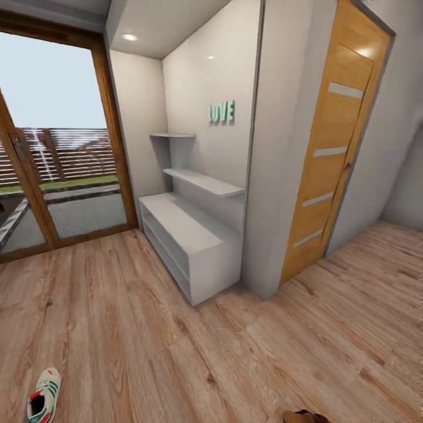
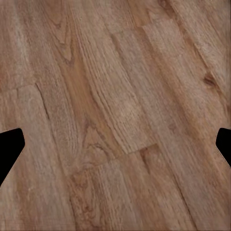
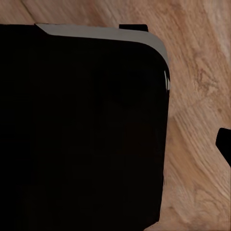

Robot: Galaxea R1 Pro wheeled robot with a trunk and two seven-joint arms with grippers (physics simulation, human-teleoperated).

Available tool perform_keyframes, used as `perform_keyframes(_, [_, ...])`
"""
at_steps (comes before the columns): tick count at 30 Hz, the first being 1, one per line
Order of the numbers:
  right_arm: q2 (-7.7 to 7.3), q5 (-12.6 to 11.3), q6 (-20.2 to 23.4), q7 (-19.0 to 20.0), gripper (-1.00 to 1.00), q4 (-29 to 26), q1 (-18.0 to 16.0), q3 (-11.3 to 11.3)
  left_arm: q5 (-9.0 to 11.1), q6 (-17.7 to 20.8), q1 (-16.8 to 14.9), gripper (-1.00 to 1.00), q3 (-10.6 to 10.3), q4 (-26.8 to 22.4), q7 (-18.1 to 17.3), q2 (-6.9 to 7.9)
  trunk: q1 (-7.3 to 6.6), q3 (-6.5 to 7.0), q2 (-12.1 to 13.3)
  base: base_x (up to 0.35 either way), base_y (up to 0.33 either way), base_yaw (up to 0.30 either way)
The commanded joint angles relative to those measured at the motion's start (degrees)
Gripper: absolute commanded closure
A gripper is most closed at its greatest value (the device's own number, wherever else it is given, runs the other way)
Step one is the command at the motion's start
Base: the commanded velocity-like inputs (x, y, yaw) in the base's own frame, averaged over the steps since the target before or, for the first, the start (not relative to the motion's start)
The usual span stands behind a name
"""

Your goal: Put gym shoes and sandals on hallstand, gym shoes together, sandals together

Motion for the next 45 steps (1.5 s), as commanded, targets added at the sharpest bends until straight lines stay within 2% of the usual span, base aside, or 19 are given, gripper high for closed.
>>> perform_keyframes(1, [-0.01,0.02,-0.03,0.07,-1.00,0.00,-0.03,0.00,0.34,-0.19,-0.02,-1.00,0.00,0.01,0.01,-0.01,0.01,-0.03,-0.03,0.090,0.047,-0.291])
perform_keyframes(18, [-0.01,0.02,-0.01,0.07,-1.00,0.00,-0.03,0.00,0.34,-0.19,-0.02,-1.00,0.00,0.01,0.01,-0.01,0.01,0.40,-0.03,0.031,0.027,-0.292])
perform_keyframes(25, [-0.01,0.02,0.01,0.07,-1.00,0.00,-0.03,0.00,0.34,-0.19,-0.02,-1.00,0.00,0.01,0.01,-0.01,0.01,0.53,-0.03,0.145,0.239,-0.283])
perform_keyframes(34, [-0.01,0.02,0.00,0.07,-1.00,0.00,-0.03,0.00,0.34,-0.21,-0.02,-1.00,0.00,0.01,0.01,-0.01,0.01,0.54,-0.03,0.160,0.279,-0.063])
perform_keyframes(45, [-0.01,0.02,-0.02,0.07,-1.00,0.00,-0.03,0.00,0.34,-0.20,-0.02,-1.00,0.00,0.01,0.01,-0.01,0.01,0.54,-0.03,0.150,0.281,-0.249])
